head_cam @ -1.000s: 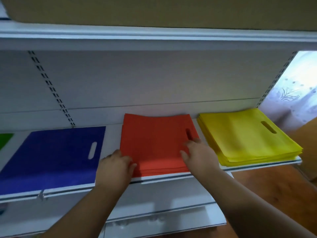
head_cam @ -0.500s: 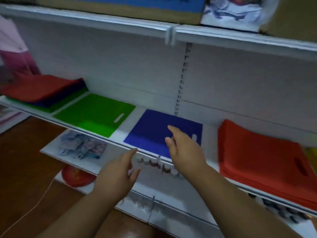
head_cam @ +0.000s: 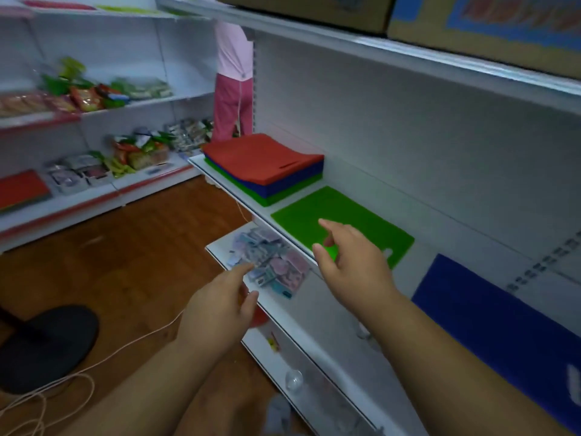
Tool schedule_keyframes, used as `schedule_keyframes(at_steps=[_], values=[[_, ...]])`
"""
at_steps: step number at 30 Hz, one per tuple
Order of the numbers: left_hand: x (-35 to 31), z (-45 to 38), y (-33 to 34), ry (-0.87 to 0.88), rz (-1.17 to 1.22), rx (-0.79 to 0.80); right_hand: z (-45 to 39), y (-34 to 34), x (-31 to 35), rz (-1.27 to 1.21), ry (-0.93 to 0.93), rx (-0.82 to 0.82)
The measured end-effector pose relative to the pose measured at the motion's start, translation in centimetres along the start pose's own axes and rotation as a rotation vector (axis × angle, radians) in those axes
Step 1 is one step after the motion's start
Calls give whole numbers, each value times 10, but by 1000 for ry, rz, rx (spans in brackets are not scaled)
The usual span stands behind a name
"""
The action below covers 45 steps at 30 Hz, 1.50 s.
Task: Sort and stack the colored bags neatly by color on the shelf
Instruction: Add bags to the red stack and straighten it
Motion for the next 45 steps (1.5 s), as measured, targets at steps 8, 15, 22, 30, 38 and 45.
schedule_keyframes(at_steps=[8,15,22,30,38,45], values=[[88,-89,-4,-101,-58,-12,-142,79,46,-103,43,212],[156,-148,-13,-129,-35,-22,-226,137,66,-11,190,344],[238,-224,5,-92,371,219,-236,169,70,57,453,362],[273,-282,18,-354,1097,215,-188,168,90,37,623,-203],[232,-263,37,-87,853,194,-109,102,83,188,749,-505],[134,-220,56,485,756,247,7,51,52,193,949,-670]])
Point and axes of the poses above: each hand's wrist, its own z-axis away from the middle knuckle, its own y-axis out of the palm, x = y × z, the point moved 1 cm from there along -z, towards the middle knuckle, and after that the axes turned 13 degrees about y, right-handed, at the moved point
